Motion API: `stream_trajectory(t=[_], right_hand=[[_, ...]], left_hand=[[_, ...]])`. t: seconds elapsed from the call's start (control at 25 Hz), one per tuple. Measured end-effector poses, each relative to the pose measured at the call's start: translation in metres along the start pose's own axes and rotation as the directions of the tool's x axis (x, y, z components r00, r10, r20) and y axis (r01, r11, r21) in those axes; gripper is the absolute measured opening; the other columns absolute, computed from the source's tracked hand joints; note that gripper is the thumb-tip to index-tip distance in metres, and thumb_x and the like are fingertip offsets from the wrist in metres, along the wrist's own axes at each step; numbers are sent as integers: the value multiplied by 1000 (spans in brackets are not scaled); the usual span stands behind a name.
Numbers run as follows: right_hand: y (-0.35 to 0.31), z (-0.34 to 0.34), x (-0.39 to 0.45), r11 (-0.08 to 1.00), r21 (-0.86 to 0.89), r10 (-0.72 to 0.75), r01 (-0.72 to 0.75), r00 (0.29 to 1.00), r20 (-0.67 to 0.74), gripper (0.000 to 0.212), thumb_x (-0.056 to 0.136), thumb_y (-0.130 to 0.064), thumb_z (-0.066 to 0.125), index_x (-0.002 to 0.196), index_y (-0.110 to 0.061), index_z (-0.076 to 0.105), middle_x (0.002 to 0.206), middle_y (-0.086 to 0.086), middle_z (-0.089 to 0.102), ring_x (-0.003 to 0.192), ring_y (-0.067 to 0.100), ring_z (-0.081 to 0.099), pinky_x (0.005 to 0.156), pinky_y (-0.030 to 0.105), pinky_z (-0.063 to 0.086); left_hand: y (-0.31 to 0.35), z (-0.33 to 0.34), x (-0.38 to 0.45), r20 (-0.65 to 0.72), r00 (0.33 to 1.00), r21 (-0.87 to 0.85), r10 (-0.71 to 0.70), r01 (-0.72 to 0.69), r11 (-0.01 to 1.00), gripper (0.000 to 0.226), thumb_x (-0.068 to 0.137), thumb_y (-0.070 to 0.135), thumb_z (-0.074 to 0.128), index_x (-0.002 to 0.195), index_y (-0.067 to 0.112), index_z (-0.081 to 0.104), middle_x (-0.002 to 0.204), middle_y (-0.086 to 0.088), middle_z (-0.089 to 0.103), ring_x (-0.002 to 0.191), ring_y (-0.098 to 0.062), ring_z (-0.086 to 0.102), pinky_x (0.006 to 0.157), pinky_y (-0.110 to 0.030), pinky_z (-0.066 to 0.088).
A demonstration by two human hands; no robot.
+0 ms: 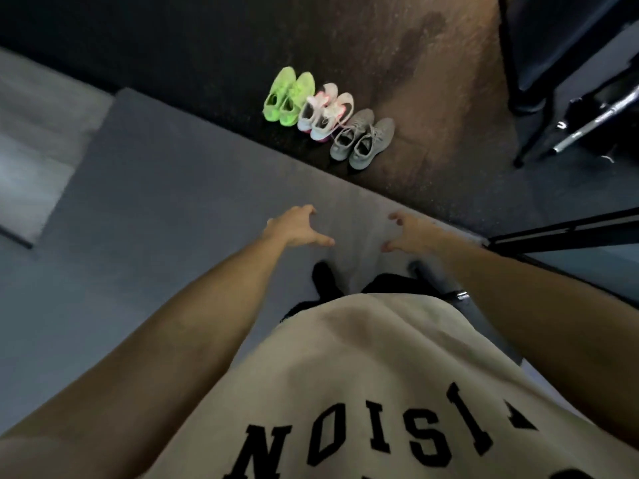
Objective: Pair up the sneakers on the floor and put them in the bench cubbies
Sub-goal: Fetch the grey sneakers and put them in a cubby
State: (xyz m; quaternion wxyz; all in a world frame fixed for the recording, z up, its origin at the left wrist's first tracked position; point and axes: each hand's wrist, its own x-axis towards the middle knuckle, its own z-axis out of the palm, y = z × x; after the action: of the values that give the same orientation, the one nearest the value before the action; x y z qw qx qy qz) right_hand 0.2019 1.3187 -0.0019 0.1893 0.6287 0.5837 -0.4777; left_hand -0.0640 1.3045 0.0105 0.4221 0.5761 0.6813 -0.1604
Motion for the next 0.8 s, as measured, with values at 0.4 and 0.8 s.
stream_trajectory(t=[0.4, 0.8], right_hand=[[-63, -155, 120, 974, 217, 84, -68, 994, -64, 85, 77, -48, 73, 146, -28, 27, 148, 4, 42, 134, 31, 40, 112, 55, 21], [-94, -262, 262, 916, 329, 267, -230, 961, -73, 80, 76, -48, 73, 143, -28, 34, 143, 4, 46, 129, 30, 46, 106, 50, 29]], left_hand=[[66, -194, 184, 75, 987, 217, 145, -158, 963, 101, 58, 75, 72, 141, 28, 40, 142, -1, 43, 130, -28, 45, 105, -52, 36], [125, -284, 369, 176, 947, 388, 270, -319, 865, 97, 63, 64, 77, 143, 23, 40, 144, -2, 45, 128, -27, 47, 97, -43, 44]])
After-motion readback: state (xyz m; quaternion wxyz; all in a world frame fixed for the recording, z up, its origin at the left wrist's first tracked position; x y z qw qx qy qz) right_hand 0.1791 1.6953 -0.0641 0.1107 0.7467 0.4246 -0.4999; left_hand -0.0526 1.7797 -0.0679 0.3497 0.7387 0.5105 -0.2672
